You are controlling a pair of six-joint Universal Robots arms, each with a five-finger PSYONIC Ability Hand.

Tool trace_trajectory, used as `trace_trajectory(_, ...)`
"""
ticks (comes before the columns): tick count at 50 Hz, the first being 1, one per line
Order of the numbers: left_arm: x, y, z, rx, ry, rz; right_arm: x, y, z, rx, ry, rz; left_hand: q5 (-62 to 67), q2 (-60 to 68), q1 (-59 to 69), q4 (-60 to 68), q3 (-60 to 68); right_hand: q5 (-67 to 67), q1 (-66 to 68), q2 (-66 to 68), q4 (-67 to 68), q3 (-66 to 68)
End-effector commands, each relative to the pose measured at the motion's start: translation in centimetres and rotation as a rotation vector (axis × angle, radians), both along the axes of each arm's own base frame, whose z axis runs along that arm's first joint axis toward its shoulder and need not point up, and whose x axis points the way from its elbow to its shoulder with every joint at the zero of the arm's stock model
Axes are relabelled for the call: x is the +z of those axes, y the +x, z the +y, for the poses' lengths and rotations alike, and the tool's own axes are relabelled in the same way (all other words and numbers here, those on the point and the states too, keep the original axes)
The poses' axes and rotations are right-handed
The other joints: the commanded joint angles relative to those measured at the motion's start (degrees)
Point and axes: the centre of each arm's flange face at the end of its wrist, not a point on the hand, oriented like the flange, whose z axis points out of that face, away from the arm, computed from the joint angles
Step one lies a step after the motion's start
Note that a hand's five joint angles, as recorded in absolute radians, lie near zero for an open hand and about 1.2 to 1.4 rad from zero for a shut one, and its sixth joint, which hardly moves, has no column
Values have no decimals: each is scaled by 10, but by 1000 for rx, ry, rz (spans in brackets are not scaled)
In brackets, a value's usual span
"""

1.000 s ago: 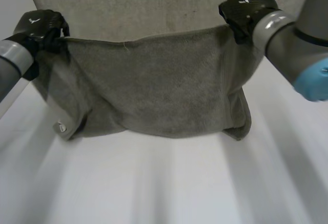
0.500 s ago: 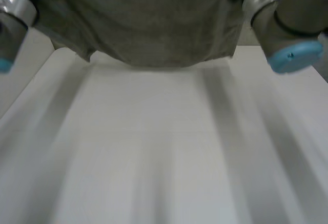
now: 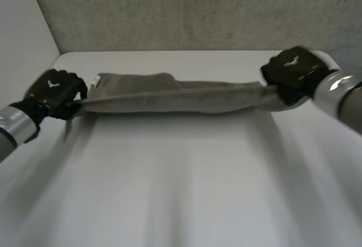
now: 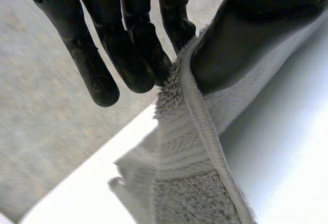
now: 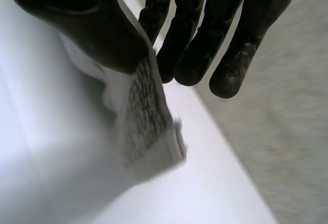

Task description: Fold the towel.

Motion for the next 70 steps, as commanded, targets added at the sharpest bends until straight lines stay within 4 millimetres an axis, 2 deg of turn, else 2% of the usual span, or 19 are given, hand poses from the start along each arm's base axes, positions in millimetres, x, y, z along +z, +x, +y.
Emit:
trace_trajectory(1, 46, 6, 32, 30, -114, 36, 51, -32, 16, -84, -127, -61, 53, 30, 64, 19, 29, 27, 37, 37, 30, 34)
trace_trajectory(7, 43, 6, 36, 31, -126, 48, 53, -36, 16, -60, -130, -76, -88, -111, -78, -122, -112, 27, 37, 37, 30, 34)
trace_trajectory(10, 32, 6, 29, 27, -115, 50, 33, -34, 5, -55, -69, -70, -115, -138, -104, -149, -139, 27, 37, 37, 30, 34)
trace_trajectory(13, 10, 5, 14, 28, -70, 49, 7, -29, -10, -58, 5, -53, -76, -100, -66, -111, -100, 27, 37, 37, 30, 34)
trace_trajectory(14, 4, 4, 7, 20, -58, 50, -4, -29, -18, -73, 35, -45, 52, 28, 62, 18, 28, 27, 37, 37, 30, 34)
trace_trajectory(20, -16, -4, -25, -3, 13, 56, -28, -25, -45, -145, 34, -21, 53, 30, 64, 19, 29, 27, 37, 37, 30, 34)
trace_trajectory(25, -18, -19, -53, -47, -18, 55, -51, -16, -76, -232, -15, -6, 53, 30, 64, 19, 29, 27, 37, 37, 30, 34)
trace_trajectory(37, -32, -59, -111, -142, -131, 54, -74, 8, -100, -263, -49, -98, 53, 30, 64, 19, 29, 27, 37, 37, 30, 34)
trace_trajectory(49, -69, -56, -139, -68, -113, 54, -115, 27, -126, -308, -101, -95, 53, 30, 64, 19, 29, 27, 37, 37, 30, 34)
trace_trajectory(51, -71, -56, -141, -54, -113, 54, -118, 28, -129, -319, -103, -92, -9, -32, 2, -43, -33, 27, 37, 37, 30, 34)
trace_trajectory(52, -72, -56, -143, -46, -113, 54, -121, 28, -132, -334, -107, -82, -238, -262, -228, -273, -263, -90, -80, -80, -87, -84)
trace_trajectory(53, -72, -57, -143, -45, -115, 54, -121, 28, -132, -335, -107, -82, -484, -508, -474, -518, -508, -91, -82, -82, -88, -85)
trace_trajectory(54, -72, -57, -143, -45, -115, 54, -122, 28, -133, -344, -113, -70, -486, -510, -476, -521, -511, -391, -381, -381, -388, -385)
trace_trajectory(55, -70, -59, -142, -49, -119, 55, -119, 28, -135, -360, -123, -58, -636, -660, -626, -671, -661, -612, -602, -602, -609, -606)
trace_trajectory(59, -63, -64, -140, -59, -129, 57, -109, 29, -136, -380, -149, -59, -645, -668, -634, -679, -669, -673, -663, -663, -670, -666)
trace_trajectory(63, -31, -69, -135, -67, -164, 68, -67, 32, -128, -394, -221, -104, -645, -668, -634, -679, -669, -673, -663, -663, -670, -666)
trace_trajectory(64, -18, -69, -132, -68, -178, 71, -66, 32, -128, -394, -221, -104, -645, -668, -634, -679, -669, -673, -663, -663, -670, -666)
trace_trajectory(66, -5, -69, -129, -70, -193, 73, -32, 29, -115, -395, -267, -137, -645, -668, -634, -679, -669, -673, -663, -663, -670, -666)
trace_trajectory(70, 17, -67, -118, -69, -206, 75, -4, 24, -99, -388, -295, -170, -645, -668, -634, -679, -669, -673, -663, -663, -670, -666)
